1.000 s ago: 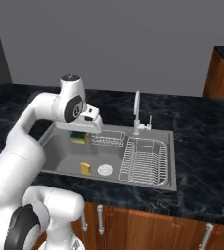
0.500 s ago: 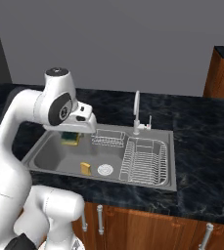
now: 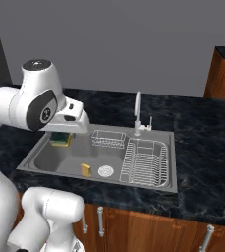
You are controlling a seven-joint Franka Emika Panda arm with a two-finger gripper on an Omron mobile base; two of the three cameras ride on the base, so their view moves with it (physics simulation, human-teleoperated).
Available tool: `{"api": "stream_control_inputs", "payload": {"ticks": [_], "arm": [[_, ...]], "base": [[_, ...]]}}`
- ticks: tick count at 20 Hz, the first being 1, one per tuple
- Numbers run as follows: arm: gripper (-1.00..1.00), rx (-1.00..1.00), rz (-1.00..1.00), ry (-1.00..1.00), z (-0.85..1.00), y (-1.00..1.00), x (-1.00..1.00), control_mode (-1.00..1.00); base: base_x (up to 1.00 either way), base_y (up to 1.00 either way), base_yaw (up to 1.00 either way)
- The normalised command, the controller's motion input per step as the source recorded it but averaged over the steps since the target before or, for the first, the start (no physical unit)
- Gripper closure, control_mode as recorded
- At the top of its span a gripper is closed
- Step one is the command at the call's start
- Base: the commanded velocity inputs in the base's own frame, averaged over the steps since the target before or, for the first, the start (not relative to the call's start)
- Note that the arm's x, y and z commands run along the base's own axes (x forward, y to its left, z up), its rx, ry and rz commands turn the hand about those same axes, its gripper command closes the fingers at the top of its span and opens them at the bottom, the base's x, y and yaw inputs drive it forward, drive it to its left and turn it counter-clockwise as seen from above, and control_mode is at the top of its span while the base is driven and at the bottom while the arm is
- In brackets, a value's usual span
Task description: Pick up the sponge and sponge from the sink, and place them back in the cabinet, and close the cabinet doors.
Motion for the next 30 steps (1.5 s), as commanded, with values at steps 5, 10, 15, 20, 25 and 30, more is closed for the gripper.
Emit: {"api": "stream_control_inputs", "payload": {"ticks": [5,10,15,20,25,30], "arm": [[1.0,0.0,0.0,0.0,0.65,0.0,-0.37,-1.0],[1.0,0.0,0.0,-0.01,0.37,-0.01,-0.39,-1.0],[1.0,0.0,0.0,-0.05,0.08,-0.04,-0.35,-1.0],[1.0,0.0,0.0,-0.01,0.0,0.0,-0.03,1.0],[1.0,0.0,0.0,0.0,0.0,0.0,0.0,1.0],[1.0,0.0,0.0,0.0,0.0,0.0,0.0,1.0]], "base": [[0.0,0.0,0.0],[0.0,0.0,0.0],[0.0,0.0,0.0],[-0.08,-0.08,-0.03],[-0.3,-0.11,-0.39],[-0.3,0.15,-0.82]]}}
